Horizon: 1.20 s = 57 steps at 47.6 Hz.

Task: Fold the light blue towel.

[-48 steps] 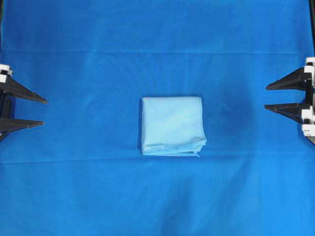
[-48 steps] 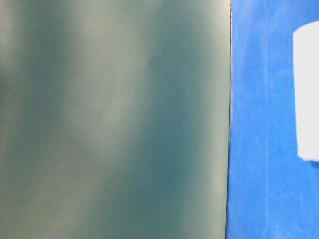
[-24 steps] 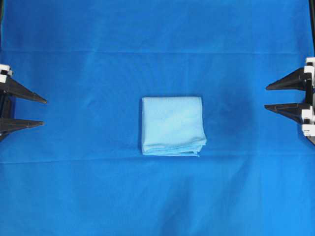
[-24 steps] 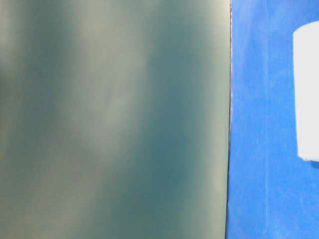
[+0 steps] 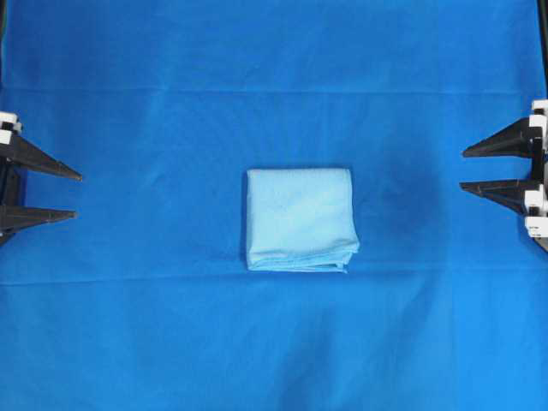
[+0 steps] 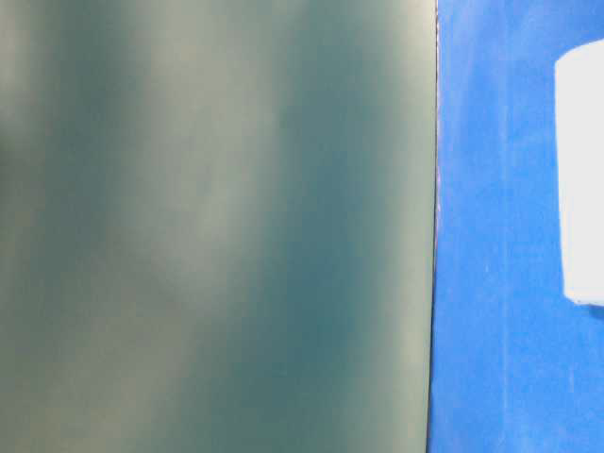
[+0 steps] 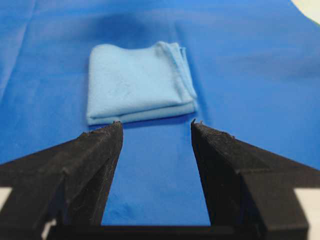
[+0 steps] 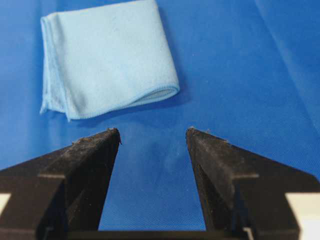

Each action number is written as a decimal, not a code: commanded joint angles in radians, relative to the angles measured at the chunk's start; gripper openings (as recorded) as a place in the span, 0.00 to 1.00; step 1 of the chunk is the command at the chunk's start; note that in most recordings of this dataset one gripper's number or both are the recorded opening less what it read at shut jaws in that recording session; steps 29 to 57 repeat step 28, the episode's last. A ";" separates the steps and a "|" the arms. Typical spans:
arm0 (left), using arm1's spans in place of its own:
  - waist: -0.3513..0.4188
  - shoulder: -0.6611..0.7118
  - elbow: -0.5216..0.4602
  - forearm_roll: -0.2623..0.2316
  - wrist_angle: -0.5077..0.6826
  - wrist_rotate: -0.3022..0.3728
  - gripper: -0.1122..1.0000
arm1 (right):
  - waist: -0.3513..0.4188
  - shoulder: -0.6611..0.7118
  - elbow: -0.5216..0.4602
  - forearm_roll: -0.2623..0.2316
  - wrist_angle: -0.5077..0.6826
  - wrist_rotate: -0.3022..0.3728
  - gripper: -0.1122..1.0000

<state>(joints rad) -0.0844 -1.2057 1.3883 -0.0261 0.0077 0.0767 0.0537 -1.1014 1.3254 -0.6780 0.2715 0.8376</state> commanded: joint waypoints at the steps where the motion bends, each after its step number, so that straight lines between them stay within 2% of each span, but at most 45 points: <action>1: 0.003 0.012 -0.012 -0.002 -0.009 -0.002 0.59 | -0.002 0.012 -0.011 0.002 -0.011 0.002 0.64; 57: 0.003 0.012 -0.012 -0.002 -0.011 -0.002 0.59 | -0.002 0.018 -0.009 0.002 -0.015 0.002 0.64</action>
